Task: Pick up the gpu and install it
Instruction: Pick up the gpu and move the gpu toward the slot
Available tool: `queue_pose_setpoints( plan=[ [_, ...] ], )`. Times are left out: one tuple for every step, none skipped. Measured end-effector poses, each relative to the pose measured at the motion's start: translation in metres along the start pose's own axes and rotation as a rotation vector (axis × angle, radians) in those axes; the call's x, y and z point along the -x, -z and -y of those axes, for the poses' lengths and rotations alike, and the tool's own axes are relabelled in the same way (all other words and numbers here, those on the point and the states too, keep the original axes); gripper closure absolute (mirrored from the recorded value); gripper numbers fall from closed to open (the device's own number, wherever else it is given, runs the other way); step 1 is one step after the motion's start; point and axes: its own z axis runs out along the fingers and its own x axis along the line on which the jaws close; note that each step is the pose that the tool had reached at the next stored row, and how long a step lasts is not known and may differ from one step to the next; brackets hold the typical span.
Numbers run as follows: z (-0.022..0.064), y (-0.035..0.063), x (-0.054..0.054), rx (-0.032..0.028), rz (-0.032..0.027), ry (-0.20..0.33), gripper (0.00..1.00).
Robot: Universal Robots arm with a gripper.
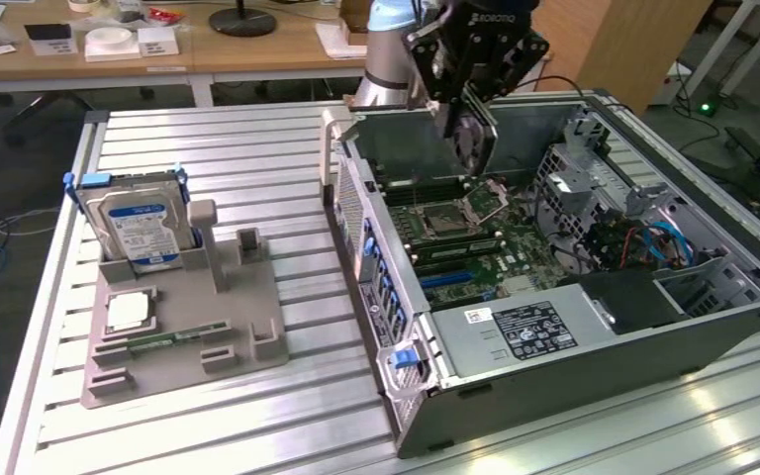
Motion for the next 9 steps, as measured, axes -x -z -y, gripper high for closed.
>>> queue_pose_setpoints(
  plan=[
    [0.0001,-0.0001,0.004,0.0000,0.0000,0.000,0.72],
    [0.0001,-0.0002,0.008,0.0000,0.0000,0.000,0.72],
    [0.0002,-0.0003,0.012,0.0000,0.0000,0.000,0.72],
    [0.0003,-0.0004,0.016,0.0001,0.0001,0.000,0.72],
    [0.0003,-0.0005,0.020,-0.0001,0.0002,0.000,0.72],
    [0.0003,-0.0006,0.023,-0.0001,0.0005,0.000,0.72],
    [0.0004,-0.0008,0.026,0.0000,0.0010,0.000,0.72],
    [0.0004,-0.0010,0.030,0.0000,0.0016,0.000,0.72],
    [0.0005,-0.0012,0.034,0.0000,0.0021,0.000,0.72]
  ],
)
